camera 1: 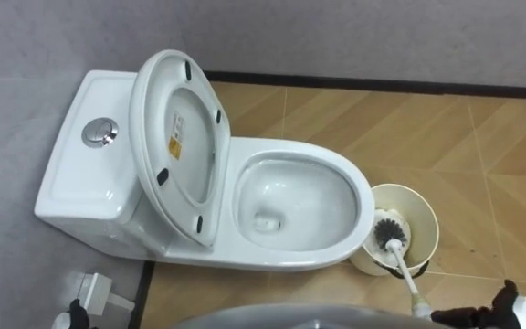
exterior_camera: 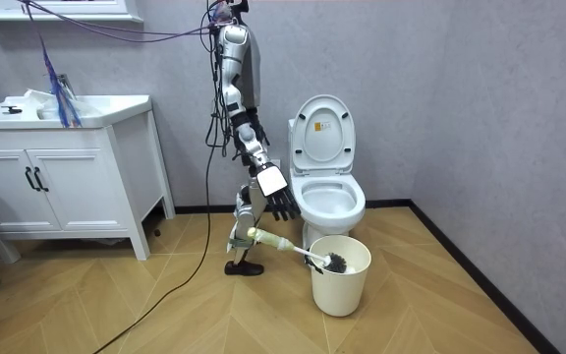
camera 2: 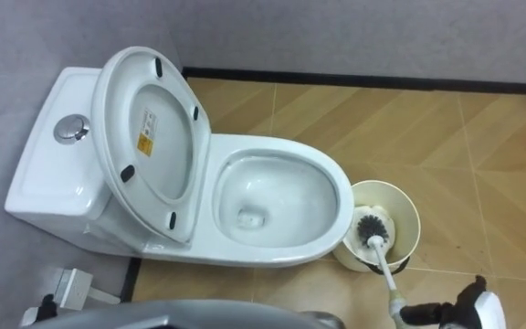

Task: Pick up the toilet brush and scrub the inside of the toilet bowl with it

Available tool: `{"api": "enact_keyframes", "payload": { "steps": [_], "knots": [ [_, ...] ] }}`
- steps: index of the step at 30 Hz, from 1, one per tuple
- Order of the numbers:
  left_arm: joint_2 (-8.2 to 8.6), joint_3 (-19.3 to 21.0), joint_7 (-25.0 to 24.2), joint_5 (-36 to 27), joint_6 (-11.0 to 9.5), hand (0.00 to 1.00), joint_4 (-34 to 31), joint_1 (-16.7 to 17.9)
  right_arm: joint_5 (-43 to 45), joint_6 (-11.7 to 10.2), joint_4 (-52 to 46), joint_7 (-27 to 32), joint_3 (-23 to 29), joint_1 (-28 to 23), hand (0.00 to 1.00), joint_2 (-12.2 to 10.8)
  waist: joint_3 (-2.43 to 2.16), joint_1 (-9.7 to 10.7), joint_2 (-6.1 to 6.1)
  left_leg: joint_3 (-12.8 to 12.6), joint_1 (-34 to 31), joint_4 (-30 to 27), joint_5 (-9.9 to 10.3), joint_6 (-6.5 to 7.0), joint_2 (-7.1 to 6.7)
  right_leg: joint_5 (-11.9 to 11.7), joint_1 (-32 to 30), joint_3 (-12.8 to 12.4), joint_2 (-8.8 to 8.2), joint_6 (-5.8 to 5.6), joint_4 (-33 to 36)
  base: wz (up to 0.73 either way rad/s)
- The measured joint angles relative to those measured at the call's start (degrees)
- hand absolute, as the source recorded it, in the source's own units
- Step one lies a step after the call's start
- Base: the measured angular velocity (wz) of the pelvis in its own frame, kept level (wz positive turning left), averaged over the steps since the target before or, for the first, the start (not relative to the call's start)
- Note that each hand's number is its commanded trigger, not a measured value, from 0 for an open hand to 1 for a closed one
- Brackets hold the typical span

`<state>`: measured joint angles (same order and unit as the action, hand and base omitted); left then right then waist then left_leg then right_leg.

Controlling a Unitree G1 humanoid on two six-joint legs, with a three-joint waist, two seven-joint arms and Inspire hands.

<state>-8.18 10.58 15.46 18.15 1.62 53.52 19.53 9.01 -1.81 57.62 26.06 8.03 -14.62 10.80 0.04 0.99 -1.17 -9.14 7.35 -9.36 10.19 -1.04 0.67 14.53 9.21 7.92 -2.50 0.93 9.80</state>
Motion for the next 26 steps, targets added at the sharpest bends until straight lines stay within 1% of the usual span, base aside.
{"api": "enact_keyframes", "payload": {
  "steps": [2, 4, 5, 6, 8, 9, 11, 13, 15, 17, 21, 22, 23, 24, 25, 26],
  "knots": [
    [0.08, -0.08, -0.74, 0.01, 0.89, 0.0, 0.6, -0.06, -0.04, 0.41, 1.11, -1.38, -0.01, 0.16, 0.0, -0.08, 0.0, 0.23, -0.03, 0.29, -0.04, 0.01, 0.0, 0.0, -0.02, 0.0, 0.02, 0.1, -0.01, 0.0, -0.03, 0.0],
    [0.28, -0.06, -1.41, 0.8, 1.35, 0.0, 0.98, 0.11, 0.52, 0.77, 2.76, -2.83, -0.09, 0.06, 0.0, -0.1, -0.02, 0.1, -0.07, 0.29, 0.1, 0.06, 0.0, 0.0, -0.03, 0.0, 0.08, 0.06, -0.01, 0.0, 0.0, 0.0],
    [0.39, -0.07, -2.23, 1.75, 2.13, 0.0, 1.08, 0.2, 0.83, 1.44, 4.14, -4.2, -0.3, 0.13, 0.0, -0.05, -0.06, 0.11, -0.17, 0.36, 0.19, 0.07, 0.0, 0.0, -0.05, 0.0, 0.18, 0.09, -0.03, 0.0, 0.0, 0.0],
    [0.42, -0.07, -2.64, 1.86, 2.39, 0.0, 1.09, 0.22, 0.83, 1.81, 4.84, -4.97, -0.53, 0.15, 0.0, 0.0, -0.06, 0.12, -0.23, 0.48, 0.22, 0.07, 0.0, 0.0, -0.06, 0.0, 0.26, 0.13, -0.04, 0.0, -0.03, 0.03],
    [0.47, -0.06, -3.66, 2.23, 3.16, 0.0, 1.15, 0.08, 0.94, 3.06, 7.79, -8.33, -1.75, -0.03, 0.0, 0.13, -0.05, 0.12, -0.38, 0.43, 0.24, 0.07, 0.0, 0.0, -0.05, 0.0, 0.4, 0.24, -0.09, 0.0, -0.09, 0.02],
    [0.49, -0.06, -3.79, 2.23, 3.18, 0.0, 1.15, 0.07, 0.99, 3.36, 8.41, -9.11, -2.13, -0.03, 0.0, 0.11, -0.05, 0.09, -0.42, 0.42, 0.25, 0.07, 0.0, 0.0, -0.04, 0.0, 0.41, 0.25, -0.17, 0.0, -0.1, 0.0],
    [0.71, -0.11, -3.83, 2.24, 3.18, 0.0, 1.2, -0.33, 2.69, 4.72, 9.72, -12.19, -3.9, -0.29, 0.0, -0.02, 0.01, 0.17, -0.45, 0.4, -0.02, 0.02, 0.01, 0.01, -0.04, 0.02, 0.4, 0.79, -0.4, -0.02, -0.15, 0.09],
    [0.79, -0.05, -3.83, 2.67, 3.2, 0.0, 1.69, -0.61, 3.9, 5.39, 10.2, -13.66, -4.63, -0.66, 0.0, -0.38, 0.1, 0.08, -0.27, 0.56, -0.09, 0.0, 0.01, 0.01, -0.04, 0.02, 0.41, 0.94, -0.38, -0.02, -0.18, 0.08],
    [0.99, -0.04, -3.72, 2.79, 3.32, 0.0, 1.71, -0.67, 5.05, 5.77, 11.23, -14.32, -4.57, -0.37, 0.0, -0.9, 0.15, 0.09, -0.22, 0.98, 0.16, 0.0, 0.01, 0.01, -0.09, 0.02, 0.71, 0.94, -0.37, -0.02, -0.19, 0.0],
    [1.22, -0.62, -3.67, 2.72, 3.57, 0.0, 1.7, -1.29, 5.51, 6.98, 11.32, -14.38, -4.56, 0.49, 0.0, -1.49, 0.17, 0.16, -0.17, 1.51, 0.08, -0.1, 0.01, 0.02, -0.1, 0.02, 0.63, 0.96, -0.35, -0.02, -0.12, 0.02],
    [1.56, -0.89, -3.68, 2.8, 4.27, 0.0, 1.76, -1.56, 5.23, 7.0, 11.5, -14.36, -4.21, 2.08, 0.0, -1.67, 0.13, 0.24, -0.02, 2.26, 0.08, -0.14, 0.01, 0.02, -0.23, 0.02, 0.83, 1.67, -0.41, -0.03, -0.05, 0.09],
    [1.59, -0.89, -3.68, 2.87, 4.41, 0.0, 1.77, -1.55, 5.24, 7.0, 11.77, -14.37, -4.22, 2.49, 0.0, -1.67, 0.1, 0.32, 0.0, 2.77, 0.1, -0.13, 0.01, 0.02, -0.25, 0.02, 0.9, 1.78, -0.38, -0.03, -0.05, 0.07],
    [1.59, -0.9, -3.71, 3.26, 4.63, 0.0, 1.77, -1.64, 5.28, 7.02, 12.34, -14.53, -4.22, 3.23, 0.0, -1.68, 0.1, 0.37, 0.01, 3.61, 0.1, -0.13, 0.01, 0.02, -0.33, 0.01, 1.07, 2.1, -0.37, -0.03, -0.1, 0.11],
    [1.6, -0.91, -3.73, 3.93, 4.77, 0.0, 1.77, -1.86, 5.34, 7.09, 12.5, -14.71, -4.25, 3.46, 0.0, -1.69, 0.1, 0.44, 0.0, 3.9, 0.09, -0.13, 0.01, 0.02, -0.36, 0.01, 1.2, 2.44, -0.38, -0.03, -0.14, 0.23],
    [1.6, -0.92, -3.73, 4.2, 4.93, 0.0, 1.76, -2.19, 5.45, 7.28, 12.65, -15.2, -4.42, 3.47, 0.0, -1.75, 0.13, 0.58, -0.07, 4.35, 0.09, -0.13, 0.01, 0.02, -0.47, 0.02, 1.64, 3.32, -0.47, -0.04, -0.26, 0.25],
    [1.62, -1.0, -3.73, 4.78, 5.18, 0.0, 1.75, -2.59, 5.56, 7.68, 12.95, -15.99, -4.7, 3.5, 0.0, -1.8, 0.08, 0.24, -0.13, 4.44, 0.13, -0.11, 0.01, 0.02, -0.48, 0.04, 1.73, 3.47, -0.5, -0.07, -0.28, 0.21]
  ]
}}
